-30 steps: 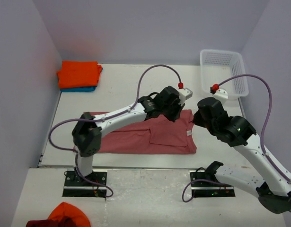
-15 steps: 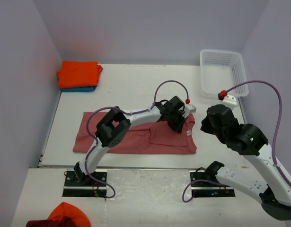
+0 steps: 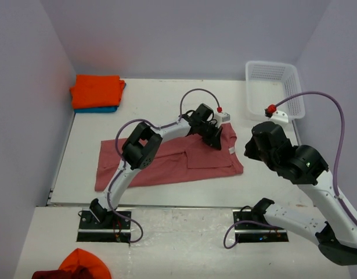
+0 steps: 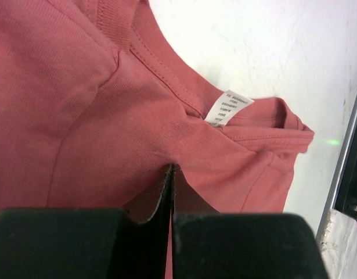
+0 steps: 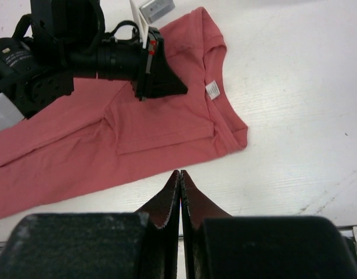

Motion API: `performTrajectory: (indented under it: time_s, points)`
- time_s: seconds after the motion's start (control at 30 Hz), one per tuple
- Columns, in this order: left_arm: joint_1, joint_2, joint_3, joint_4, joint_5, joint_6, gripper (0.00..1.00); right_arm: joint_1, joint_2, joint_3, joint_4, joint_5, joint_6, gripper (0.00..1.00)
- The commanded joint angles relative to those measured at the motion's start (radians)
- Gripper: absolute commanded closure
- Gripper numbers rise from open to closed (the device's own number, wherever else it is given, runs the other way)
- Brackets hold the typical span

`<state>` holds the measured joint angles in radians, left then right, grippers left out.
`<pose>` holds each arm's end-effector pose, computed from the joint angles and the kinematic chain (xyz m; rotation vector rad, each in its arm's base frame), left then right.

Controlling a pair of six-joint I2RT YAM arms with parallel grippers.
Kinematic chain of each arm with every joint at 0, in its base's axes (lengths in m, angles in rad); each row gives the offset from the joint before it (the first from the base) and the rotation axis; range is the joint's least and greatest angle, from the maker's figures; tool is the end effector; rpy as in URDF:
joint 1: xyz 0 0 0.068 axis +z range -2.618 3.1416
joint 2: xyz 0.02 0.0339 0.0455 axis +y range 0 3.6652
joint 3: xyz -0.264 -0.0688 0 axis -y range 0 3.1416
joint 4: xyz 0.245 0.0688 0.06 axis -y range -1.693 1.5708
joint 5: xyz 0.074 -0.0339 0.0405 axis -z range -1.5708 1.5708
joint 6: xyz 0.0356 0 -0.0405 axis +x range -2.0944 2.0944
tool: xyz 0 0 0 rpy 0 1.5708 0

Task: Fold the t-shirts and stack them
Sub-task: Rotate the tshirt 90 degrees

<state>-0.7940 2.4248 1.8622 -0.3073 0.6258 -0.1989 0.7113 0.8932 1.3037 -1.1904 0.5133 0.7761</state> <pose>0.3529 -0.3887 0.1284 1.0432 2.3661 -1.1776 0.1098 0.0715 0.3981 0.3156 2.2152 0.1990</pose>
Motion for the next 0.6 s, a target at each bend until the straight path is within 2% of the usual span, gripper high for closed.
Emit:
performTrajectory:
  time_s: [0.0,0.2,0.33,0.43,0.57]
  points:
    - [0.082,0.111,0.087,-0.018,-0.001,0.006,1.00,0.002,0.030,0.057,-0.014,0.013,-0.023,1.00]
    - [0.205,0.190,0.296,-0.056,0.041,-0.011,1.00,0.002,0.111,0.034,0.044,-0.038,-0.060,1.00]
    - [0.326,0.249,0.437,-0.056,0.064,-0.042,1.00,0.002,0.157,-0.038,0.161,-0.136,-0.095,1.00]
    - [0.412,0.269,0.476,0.005,0.081,-0.085,1.00,0.004,0.205,-0.052,0.205,-0.199,-0.106,1.00]
    - [0.513,0.303,0.524,0.166,0.120,-0.167,1.00,0.004,0.268,-0.055,0.218,-0.226,-0.121,1.00]
